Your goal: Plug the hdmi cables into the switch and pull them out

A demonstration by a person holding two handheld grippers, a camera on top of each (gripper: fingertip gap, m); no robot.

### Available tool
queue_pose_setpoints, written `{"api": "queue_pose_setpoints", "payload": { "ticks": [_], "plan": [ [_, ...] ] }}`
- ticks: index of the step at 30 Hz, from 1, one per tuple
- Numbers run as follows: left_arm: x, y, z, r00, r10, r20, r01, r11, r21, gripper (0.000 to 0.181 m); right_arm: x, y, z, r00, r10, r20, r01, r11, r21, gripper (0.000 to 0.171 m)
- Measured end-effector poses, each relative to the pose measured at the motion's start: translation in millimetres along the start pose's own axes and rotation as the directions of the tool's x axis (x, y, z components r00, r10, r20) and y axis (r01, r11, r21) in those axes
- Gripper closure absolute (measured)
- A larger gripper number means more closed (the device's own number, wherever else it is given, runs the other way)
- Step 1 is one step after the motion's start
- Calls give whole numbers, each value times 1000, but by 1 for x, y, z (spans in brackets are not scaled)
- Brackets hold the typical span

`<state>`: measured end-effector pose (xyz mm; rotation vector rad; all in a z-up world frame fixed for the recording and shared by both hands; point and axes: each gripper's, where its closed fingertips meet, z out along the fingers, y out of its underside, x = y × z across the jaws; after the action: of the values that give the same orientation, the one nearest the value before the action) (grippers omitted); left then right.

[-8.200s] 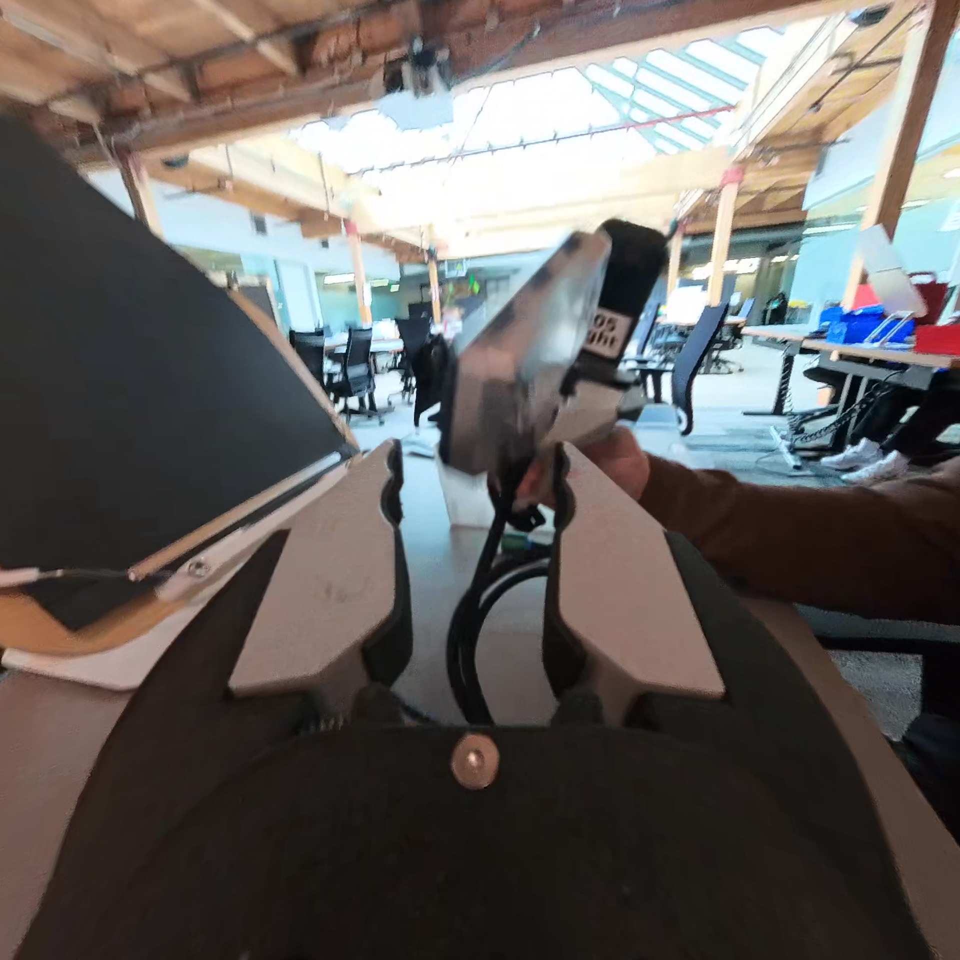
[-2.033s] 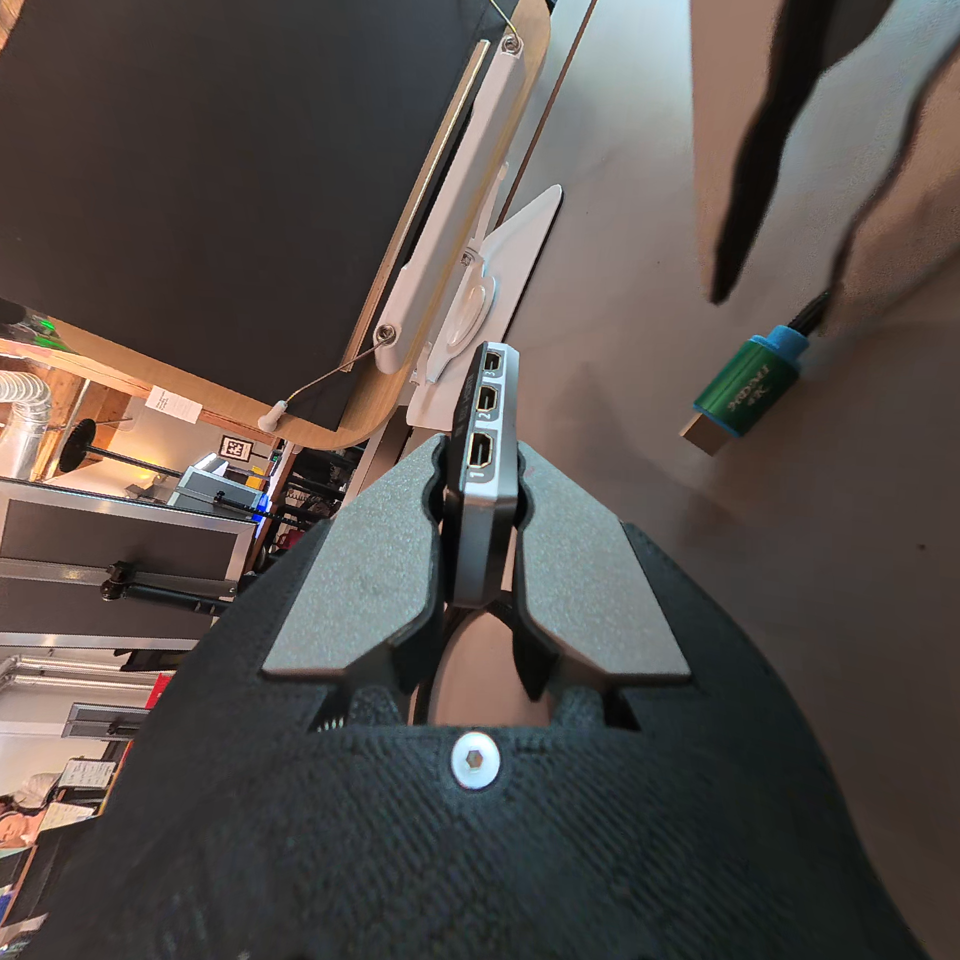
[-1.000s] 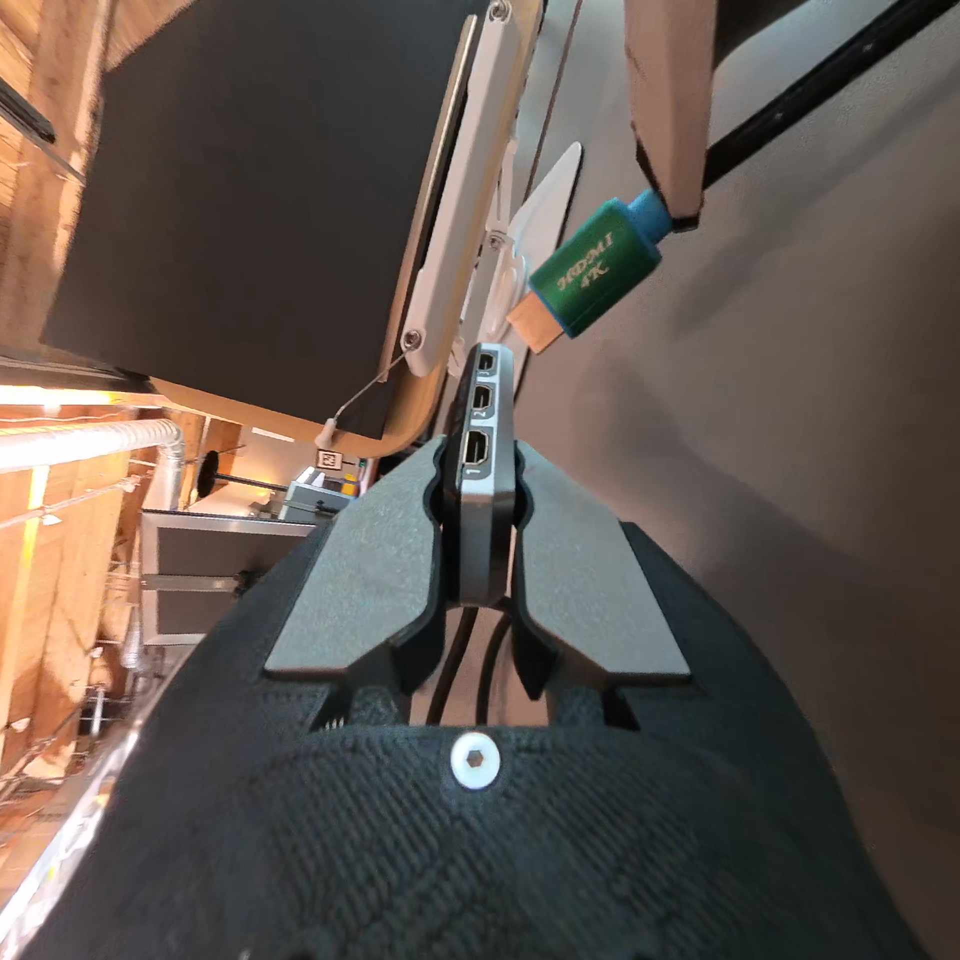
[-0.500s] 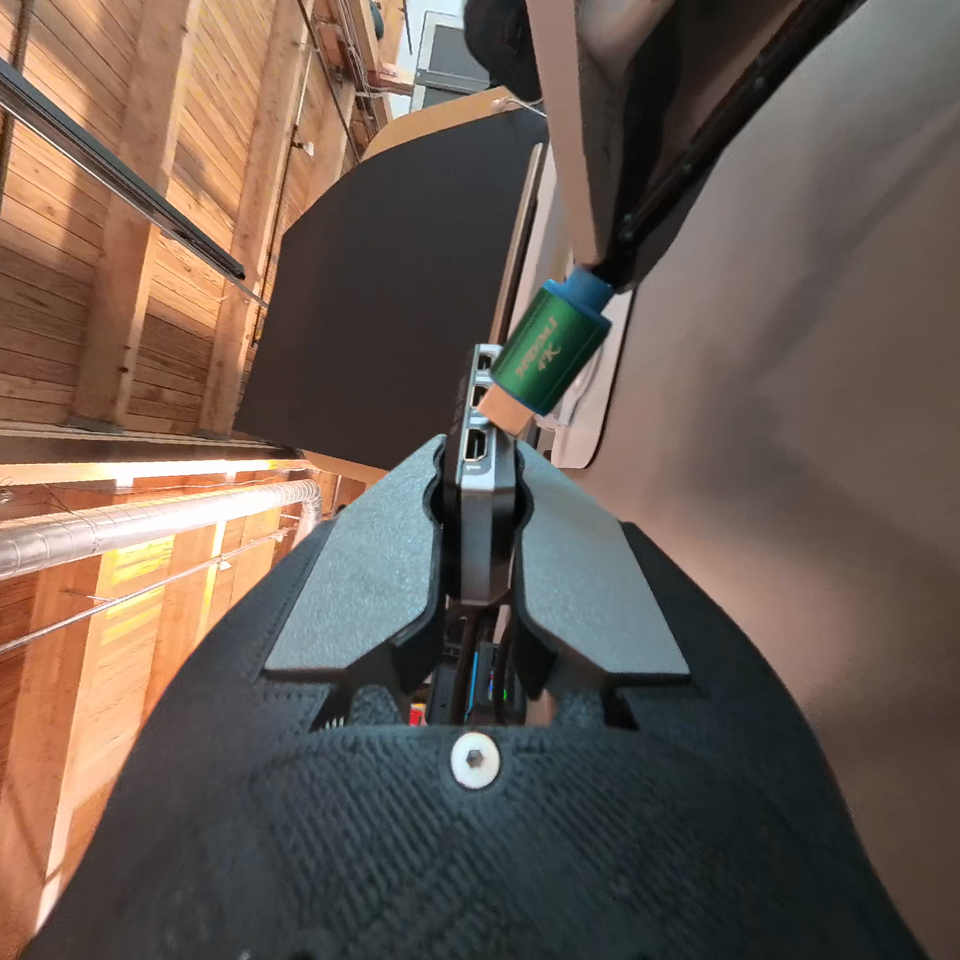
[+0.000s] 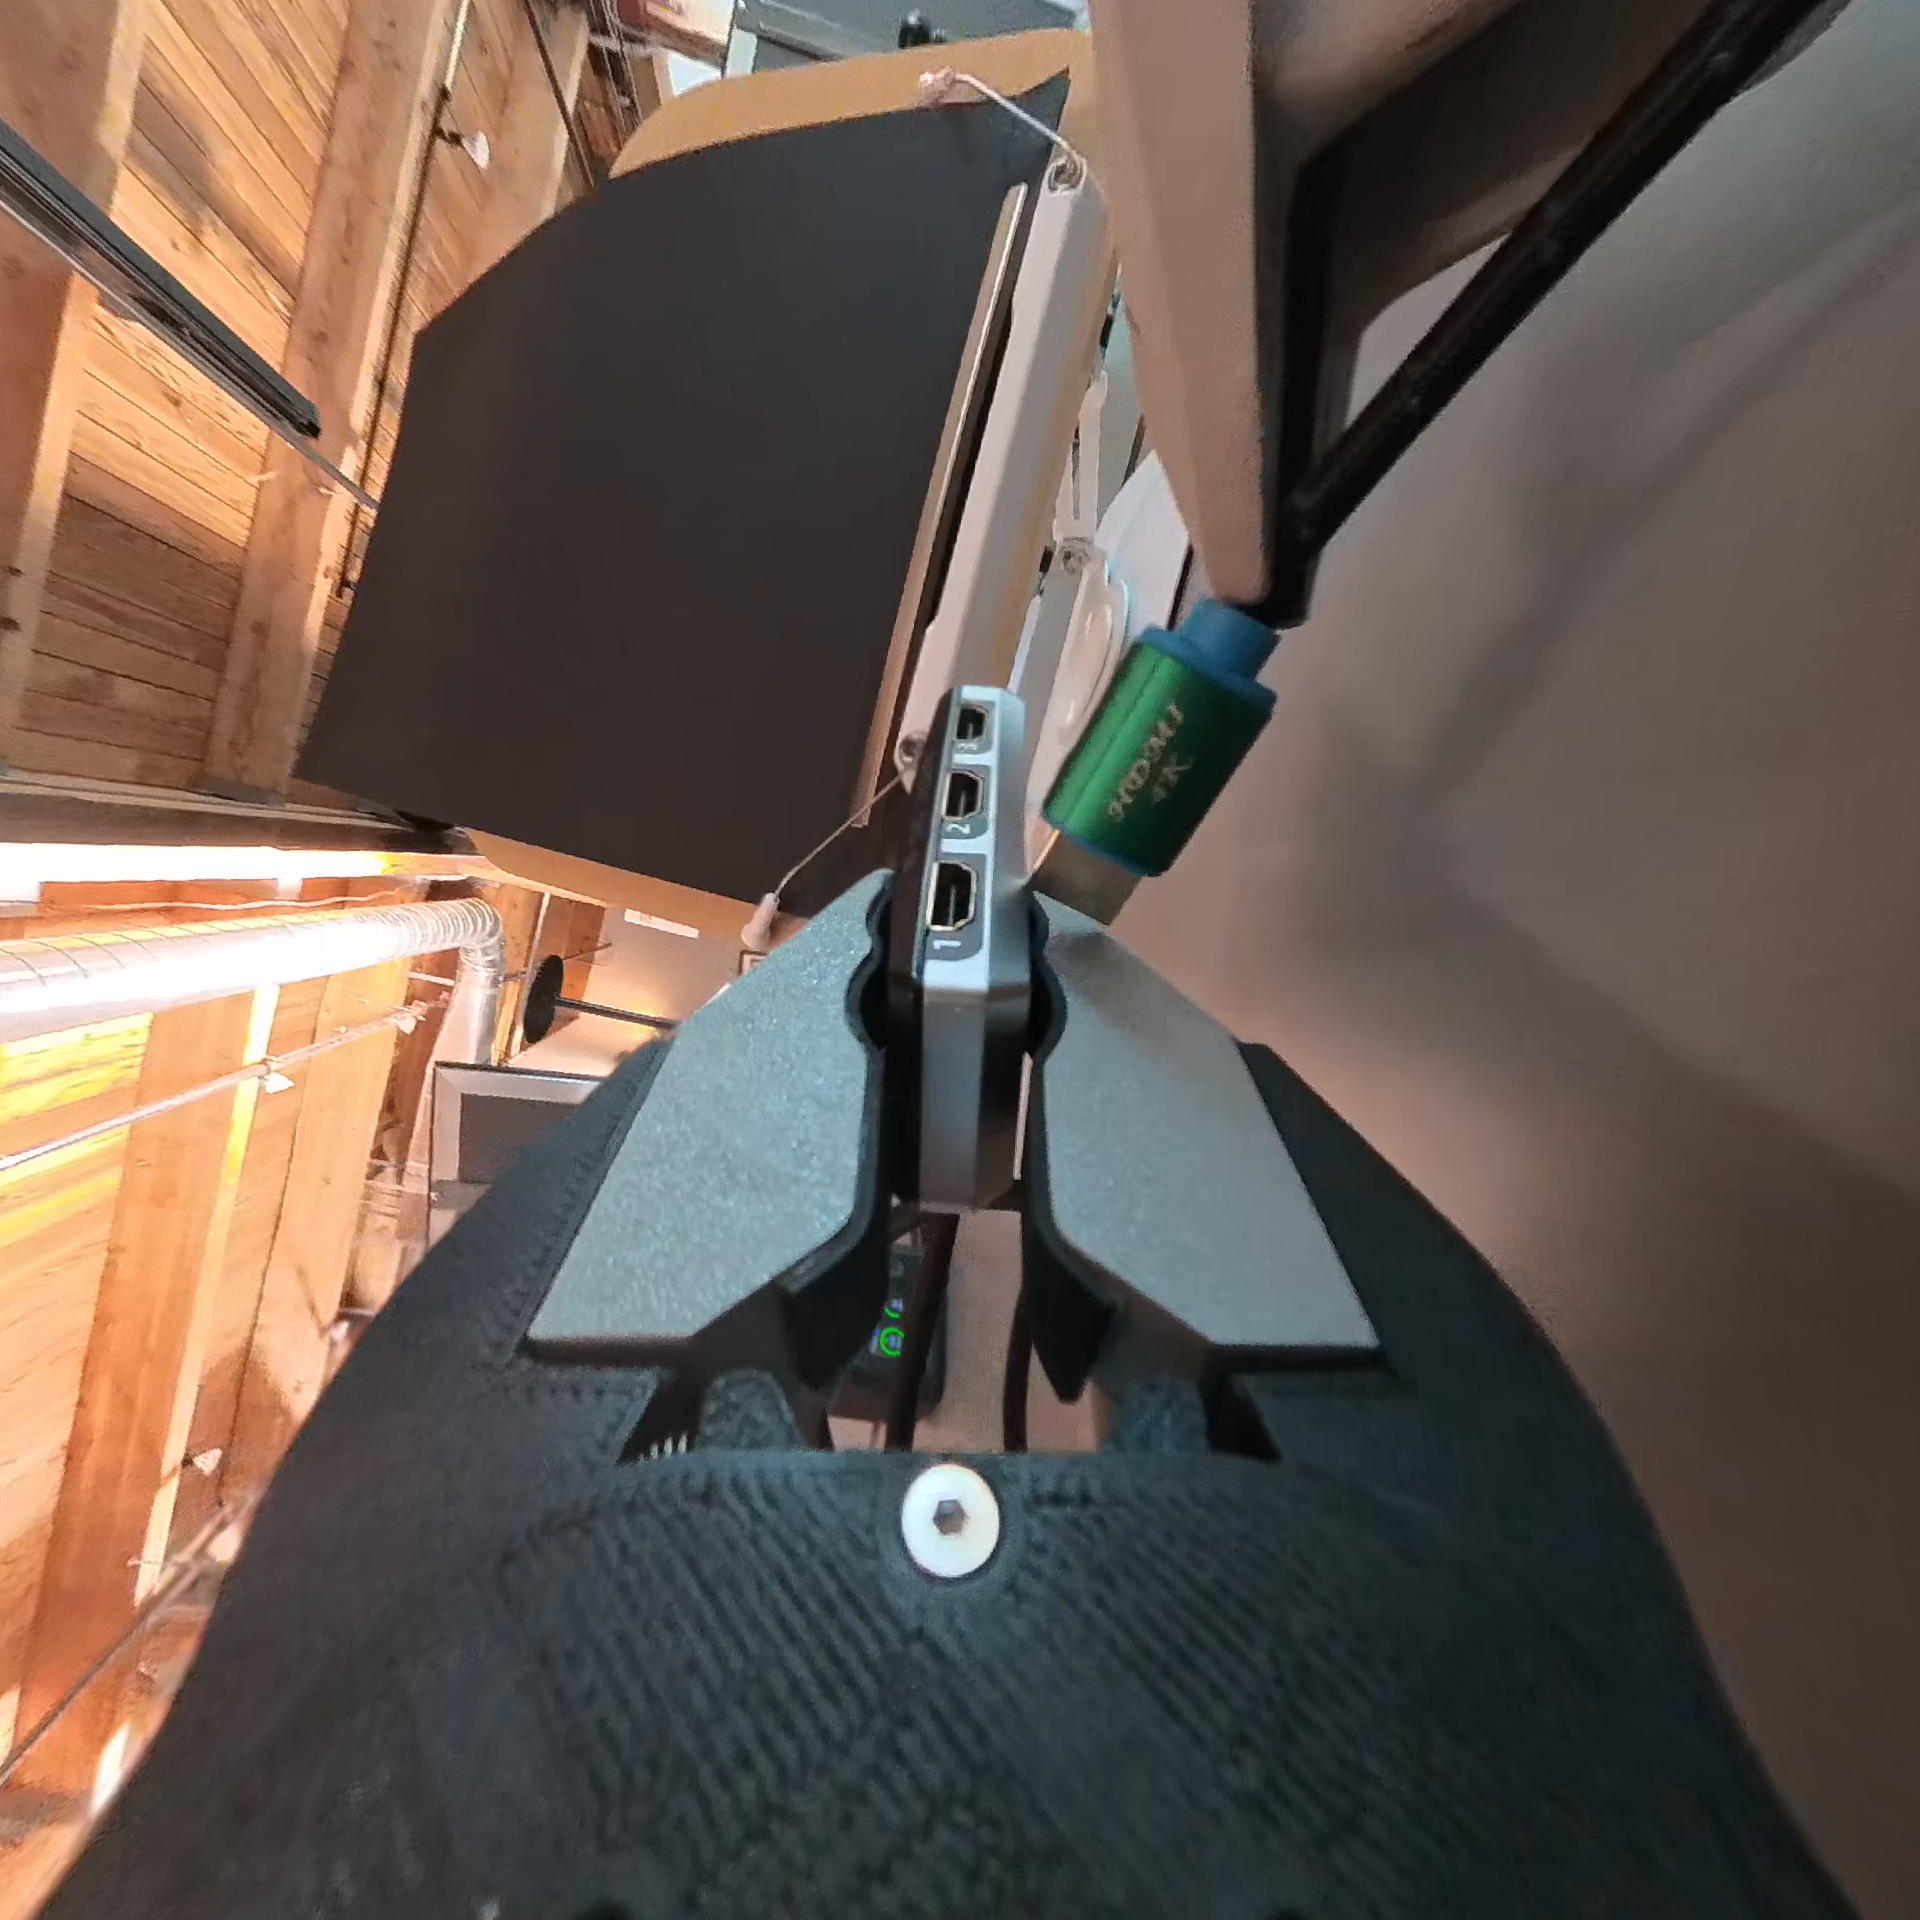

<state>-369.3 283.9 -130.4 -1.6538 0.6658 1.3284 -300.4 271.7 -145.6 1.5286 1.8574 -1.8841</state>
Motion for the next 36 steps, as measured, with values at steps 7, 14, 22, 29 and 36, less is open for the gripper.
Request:
{"api": "queue_pose_setpoints", "payload": {
  "ticks": [7,14,22,29,36],
  "plan": [
    [18,12,7,995,-22,-100,17,998,-57,162,28,5,5,967,-130,-218,123,991,-45,168],
    [16,18,8,993,-69,-98,61,995,-81,162,63,27,-1,836,-326,-441,215,934,-284,168],
    [13,20,8,987,-123,-99,116,990,-80,161,67,28,3,794,-399,-459,271,908,-320,156],
    [11,7,4,992,-85,-90,85,996,-10,162,66,25,12,835,-363,-414,250,920,-303,150],
    [11,4,3,995,-58,-84,59,998,5,162,72,24,18,860,-313,-404,195,932,-306,163]
  ]
}}
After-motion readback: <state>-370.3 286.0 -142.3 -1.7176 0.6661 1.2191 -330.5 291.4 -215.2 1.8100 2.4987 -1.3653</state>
